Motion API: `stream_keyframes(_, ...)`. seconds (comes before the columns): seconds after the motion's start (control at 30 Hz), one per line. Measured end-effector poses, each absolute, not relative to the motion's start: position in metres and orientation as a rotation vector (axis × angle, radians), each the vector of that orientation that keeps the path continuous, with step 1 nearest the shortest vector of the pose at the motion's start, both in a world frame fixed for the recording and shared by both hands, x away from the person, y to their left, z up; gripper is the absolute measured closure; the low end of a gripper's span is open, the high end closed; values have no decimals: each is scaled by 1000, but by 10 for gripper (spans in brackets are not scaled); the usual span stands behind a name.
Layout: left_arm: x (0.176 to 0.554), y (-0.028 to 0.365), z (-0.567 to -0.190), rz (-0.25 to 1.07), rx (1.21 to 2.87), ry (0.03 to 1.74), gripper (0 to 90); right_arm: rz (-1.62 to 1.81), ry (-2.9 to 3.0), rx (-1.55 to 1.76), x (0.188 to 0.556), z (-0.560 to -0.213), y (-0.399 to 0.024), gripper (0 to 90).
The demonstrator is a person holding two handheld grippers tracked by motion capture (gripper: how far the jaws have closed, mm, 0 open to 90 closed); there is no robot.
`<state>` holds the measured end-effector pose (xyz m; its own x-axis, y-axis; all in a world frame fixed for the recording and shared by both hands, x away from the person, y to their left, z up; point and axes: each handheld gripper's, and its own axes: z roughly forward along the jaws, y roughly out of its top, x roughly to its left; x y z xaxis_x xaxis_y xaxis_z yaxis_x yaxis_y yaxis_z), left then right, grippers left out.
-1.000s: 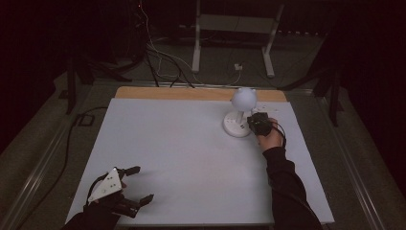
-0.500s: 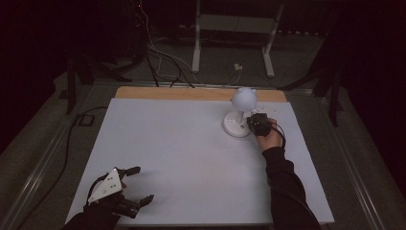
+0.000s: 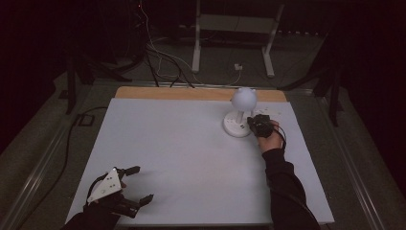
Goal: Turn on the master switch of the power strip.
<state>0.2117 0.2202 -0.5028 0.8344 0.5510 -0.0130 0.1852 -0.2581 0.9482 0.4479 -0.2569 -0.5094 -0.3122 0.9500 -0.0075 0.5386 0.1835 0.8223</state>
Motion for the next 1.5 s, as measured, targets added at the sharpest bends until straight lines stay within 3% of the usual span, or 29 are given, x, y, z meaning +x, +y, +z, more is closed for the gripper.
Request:
stream_keyframes(0.13,212,220,-503,384,1830,563,2,1084,1885,1380,442,-496,-261,890)
stream_keyframes(0.3,212,220,-503,389,1830,559,2,1084,1905,1371,439,-487,-265,809)
stream_keyframes(0.63,212,221,-502,385,1827,558,2,1150,1959,1336,425,-482,-265,294)
stream_keyframes(0.83,212,221,-502,385,1828,557,2,1213,1983,1342,415,-478,-263,261)
stream_keyframes(1.07,212,220,-503,384,1830,555,2,1274,2083,1261,404,-473,-260,0)
stream_keyframes(1.5,212,220,-503,381,1832,554,2,1291,2202,1247,380,-458,-252,0)
